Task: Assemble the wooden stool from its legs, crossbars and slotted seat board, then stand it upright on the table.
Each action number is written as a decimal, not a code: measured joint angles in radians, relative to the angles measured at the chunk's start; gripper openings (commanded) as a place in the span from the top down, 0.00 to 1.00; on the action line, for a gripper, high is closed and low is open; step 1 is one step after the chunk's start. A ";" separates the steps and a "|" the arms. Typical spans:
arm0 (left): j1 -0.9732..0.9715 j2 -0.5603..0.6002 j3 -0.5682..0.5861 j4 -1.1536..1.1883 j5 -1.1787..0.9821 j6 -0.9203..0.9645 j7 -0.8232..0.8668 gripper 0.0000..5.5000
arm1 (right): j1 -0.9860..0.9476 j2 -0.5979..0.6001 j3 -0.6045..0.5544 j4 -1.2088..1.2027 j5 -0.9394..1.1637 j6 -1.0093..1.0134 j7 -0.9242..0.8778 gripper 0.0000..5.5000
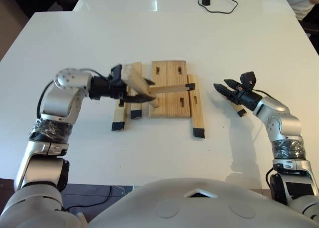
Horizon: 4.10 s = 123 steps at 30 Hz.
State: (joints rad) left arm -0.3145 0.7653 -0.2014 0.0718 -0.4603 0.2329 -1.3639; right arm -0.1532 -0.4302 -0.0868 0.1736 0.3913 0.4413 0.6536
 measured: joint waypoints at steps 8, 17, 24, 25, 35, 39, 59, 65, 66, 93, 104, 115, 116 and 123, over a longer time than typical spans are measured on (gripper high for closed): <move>0.251 0.130 0.114 -0.093 0.147 -0.030 0.144 0.44 | 0.097 0.020 -0.044 -0.039 0.000 -0.046 -0.043 0.43; 0.383 -0.187 0.244 -0.230 0.196 0.193 0.750 0.44 | 0.120 0.067 -0.081 -0.063 0.000 -0.058 -0.113 0.43; 0.396 -0.464 0.248 -0.496 0.187 0.529 1.146 0.44 | 0.144 0.068 -0.088 -0.089 0.000 -0.051 -0.119 0.43; 0.394 -0.475 0.256 -0.501 0.204 0.546 1.180 0.44 | 0.145 0.068 -0.088 -0.090 0.000 -0.051 -0.119 0.43; 0.397 -0.484 0.336 -0.501 0.253 0.564 1.270 0.44 | 0.175 0.111 -0.079 -0.113 0.000 -0.080 -0.140 0.43; 0.398 -0.413 0.341 -0.465 0.261 0.587 1.213 0.44 | 0.179 0.115 -0.078 -0.113 -0.001 -0.090 -0.147 0.43; 0.465 -0.431 0.344 -0.593 0.203 0.838 1.209 0.63 | 0.177 0.117 -0.075 -0.095 0.000 -0.111 -0.155 0.43; 0.402 -0.502 0.420 -0.526 0.206 0.810 1.273 0.63 | 0.119 0.115 -0.141 -0.118 0.058 -0.063 -0.179 0.43; 0.365 -0.517 0.462 -0.486 0.192 0.797 1.290 0.63 | 0.085 0.114 -0.153 -0.139 0.075 -0.050 -0.187 0.43; -0.269 -0.103 0.519 -0.270 -0.529 0.622 0.163 0.63 | -0.658 -0.033 -0.071 -0.350 0.747 0.474 0.175 0.31; -0.246 -0.085 0.428 -0.292 -0.497 0.563 0.127 0.63 | -0.671 -0.004 -0.014 -0.364 0.742 0.485 0.190 0.31; -0.219 -0.050 0.394 -0.295 -0.472 0.531 0.098 0.63 | -0.670 0.000 0.003 -0.383 0.739 0.470 0.195 0.59; -0.218 -0.049 0.393 -0.294 -0.470 0.528 0.096 0.63 | -0.670 -0.002 0.004 -0.390 0.730 0.468 0.197 0.62; -0.218 -0.041 0.365 -0.285 -0.449 0.514 0.082 0.63 | -0.645 -0.007 0.017 -0.404 0.688 0.436 0.222 0.63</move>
State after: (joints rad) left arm -0.5327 0.7239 0.1641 -0.2130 -0.9097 0.7467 -1.2818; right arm -0.7984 -0.4370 -0.0700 -0.2307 1.0795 0.8774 0.8752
